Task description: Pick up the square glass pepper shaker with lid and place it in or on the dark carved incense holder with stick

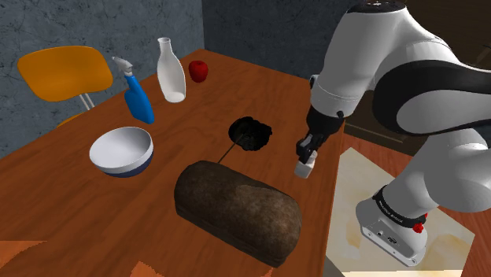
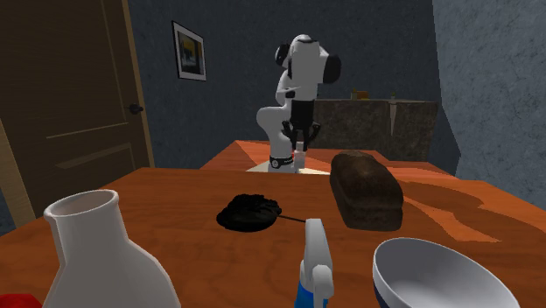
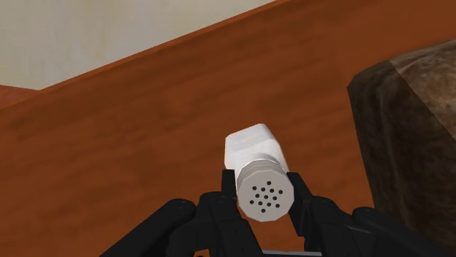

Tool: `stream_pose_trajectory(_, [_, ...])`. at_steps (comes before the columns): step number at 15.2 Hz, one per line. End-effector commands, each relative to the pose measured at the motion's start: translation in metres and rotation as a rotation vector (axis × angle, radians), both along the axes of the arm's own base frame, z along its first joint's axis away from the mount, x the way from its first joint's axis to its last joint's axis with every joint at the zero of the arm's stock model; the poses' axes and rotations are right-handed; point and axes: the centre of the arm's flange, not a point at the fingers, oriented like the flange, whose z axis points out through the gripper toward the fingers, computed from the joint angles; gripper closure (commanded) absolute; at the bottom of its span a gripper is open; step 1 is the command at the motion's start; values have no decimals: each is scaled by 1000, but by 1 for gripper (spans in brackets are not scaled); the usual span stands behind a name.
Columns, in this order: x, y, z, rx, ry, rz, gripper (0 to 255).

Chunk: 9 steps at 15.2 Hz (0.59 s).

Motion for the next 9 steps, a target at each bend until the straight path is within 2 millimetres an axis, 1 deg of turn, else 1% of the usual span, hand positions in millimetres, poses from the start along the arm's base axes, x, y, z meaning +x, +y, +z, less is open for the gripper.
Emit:
stream_pose_trajectory(1, [1,-1,11,0,1,0,255])
stream_pose_trajectory(5, [1,-1,32,0,1,0,255])
stream_pose_trajectory(6, [1,-1,34,0,1,0,255])
stream_pose_trajectory(9, [40,1,40,0,1,0,255])
